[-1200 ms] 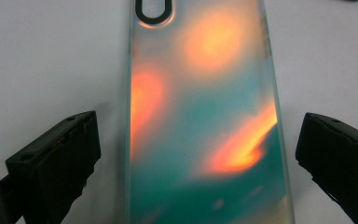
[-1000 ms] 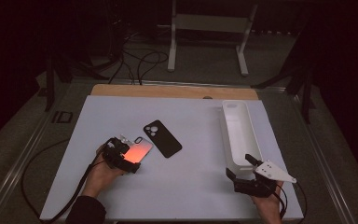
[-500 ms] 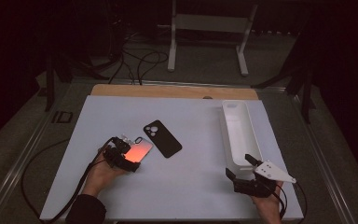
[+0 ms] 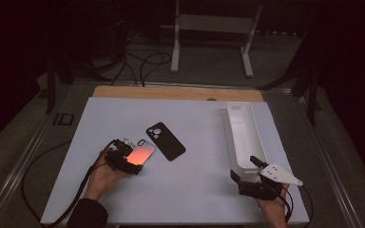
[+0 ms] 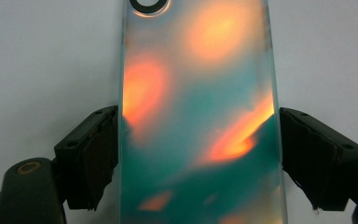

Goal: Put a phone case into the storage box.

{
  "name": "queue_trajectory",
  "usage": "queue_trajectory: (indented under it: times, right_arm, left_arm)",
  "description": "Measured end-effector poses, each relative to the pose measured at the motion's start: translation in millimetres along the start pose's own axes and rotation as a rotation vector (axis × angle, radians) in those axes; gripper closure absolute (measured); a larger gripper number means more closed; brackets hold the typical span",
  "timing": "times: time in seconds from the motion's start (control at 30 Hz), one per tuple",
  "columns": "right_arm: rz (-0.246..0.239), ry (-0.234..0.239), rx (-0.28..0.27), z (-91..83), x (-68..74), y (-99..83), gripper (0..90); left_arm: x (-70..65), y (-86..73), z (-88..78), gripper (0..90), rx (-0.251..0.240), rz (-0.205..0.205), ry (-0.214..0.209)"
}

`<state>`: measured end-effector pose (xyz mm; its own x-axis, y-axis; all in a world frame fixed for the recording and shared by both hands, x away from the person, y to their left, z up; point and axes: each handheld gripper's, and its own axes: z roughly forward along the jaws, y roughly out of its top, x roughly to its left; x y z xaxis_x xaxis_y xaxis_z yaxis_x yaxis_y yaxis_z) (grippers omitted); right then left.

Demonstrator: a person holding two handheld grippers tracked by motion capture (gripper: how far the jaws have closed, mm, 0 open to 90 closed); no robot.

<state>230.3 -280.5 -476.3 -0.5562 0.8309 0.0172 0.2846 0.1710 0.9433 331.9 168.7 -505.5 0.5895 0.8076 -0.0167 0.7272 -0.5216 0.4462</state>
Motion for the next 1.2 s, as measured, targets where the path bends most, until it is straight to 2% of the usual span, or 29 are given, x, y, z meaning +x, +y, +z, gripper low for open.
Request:
queue_trajectory:
  times: [0.43,0.63,0.7,0.83,1.13,1.2]
  right_arm:
    - [0.016,0.003,0.001,2.4,-3.7,8.3,8.4]
    - [0.022,0.011,0.012,3.3,-5.9,18.3,8.4]
    - [0.029,0.015,0.013,3.8,-7.1,21.2,8.4]
    - [0.051,0.049,0.026,7.4,-7.3,28.7,8.5]
    - [0.018,0.111,0.044,23.9,5.8,51.6,8.4]
    - [0.019,0.119,0.046,25.9,6.9,54.1,8.4]
  left_arm:
    - [-7.0,3.4,-24.3,16.9,-0.101,-0.007,-0.009]
    - [-11.8,10.9,-35.3,16.8,-0.148,0.013,0.0]
    - [-14.4,12.9,-39.5,16.8,-0.17,0.027,-0.011]
    - [-21.6,17.2,-44.5,16.8,-0.195,0.05,-0.007]
    - [-35.8,29.0,-60.0,16.8,-0.267,0.089,-0.019]
    - [-35.8,29.0,-60.0,16.8,-0.267,0.089,-0.019]
